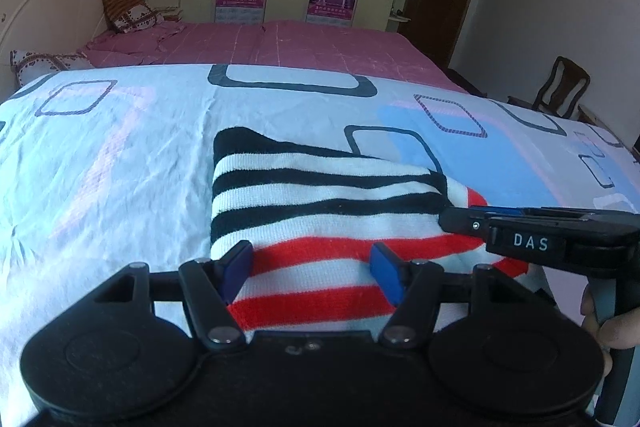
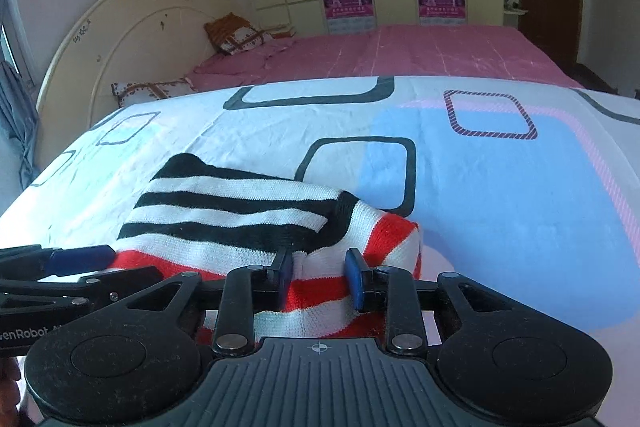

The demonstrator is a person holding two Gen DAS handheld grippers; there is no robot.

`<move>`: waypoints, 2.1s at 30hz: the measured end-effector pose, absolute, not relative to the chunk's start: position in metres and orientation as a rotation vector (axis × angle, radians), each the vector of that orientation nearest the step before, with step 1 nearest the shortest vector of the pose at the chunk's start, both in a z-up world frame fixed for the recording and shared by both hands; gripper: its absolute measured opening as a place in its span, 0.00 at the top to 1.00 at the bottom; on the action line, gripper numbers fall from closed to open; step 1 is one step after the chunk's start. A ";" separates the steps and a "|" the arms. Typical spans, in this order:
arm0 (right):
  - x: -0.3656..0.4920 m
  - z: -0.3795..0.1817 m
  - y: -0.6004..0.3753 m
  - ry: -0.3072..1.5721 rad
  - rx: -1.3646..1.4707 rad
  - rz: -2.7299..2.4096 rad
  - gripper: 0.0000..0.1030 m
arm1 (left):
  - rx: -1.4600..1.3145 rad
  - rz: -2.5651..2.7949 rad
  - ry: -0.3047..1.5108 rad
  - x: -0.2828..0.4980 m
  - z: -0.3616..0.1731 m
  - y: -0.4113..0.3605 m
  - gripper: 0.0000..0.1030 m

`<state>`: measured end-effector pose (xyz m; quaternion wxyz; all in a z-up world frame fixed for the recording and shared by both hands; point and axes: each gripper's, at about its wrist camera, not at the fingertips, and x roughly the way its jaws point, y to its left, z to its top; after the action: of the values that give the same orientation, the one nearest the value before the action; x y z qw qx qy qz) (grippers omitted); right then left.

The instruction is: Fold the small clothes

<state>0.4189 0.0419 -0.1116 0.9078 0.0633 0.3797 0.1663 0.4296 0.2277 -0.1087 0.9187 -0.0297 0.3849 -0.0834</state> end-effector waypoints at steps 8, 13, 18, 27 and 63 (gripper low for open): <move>0.386 -0.089 0.033 0.725 0.154 0.361 0.72 | -0.044 -0.165 0.787 0.413 -0.097 0.228 0.38; 0.354 -0.084 0.033 0.714 0.094 0.378 0.72 | -0.055 -0.169 0.786 0.387 -0.090 0.233 0.38; 0.320 -0.093 0.025 0.727 0.063 0.336 0.72 | -0.063 -0.177 0.812 0.356 -0.093 0.240 0.37; 0.299 -0.098 0.014 0.760 0.107 0.293 0.72 | -0.102 -0.172 0.835 0.341 -0.099 0.246 0.35; 0.106 -0.019 -0.059 0.687 0.222 0.439 0.23 | -0.026 0.035 0.693 0.141 0.012 0.173 0.01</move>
<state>0.1063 -0.0591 -0.0194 0.9120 0.1078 0.3336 0.2128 0.1407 0.1735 0.0119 0.9404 -0.0127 0.3394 0.0172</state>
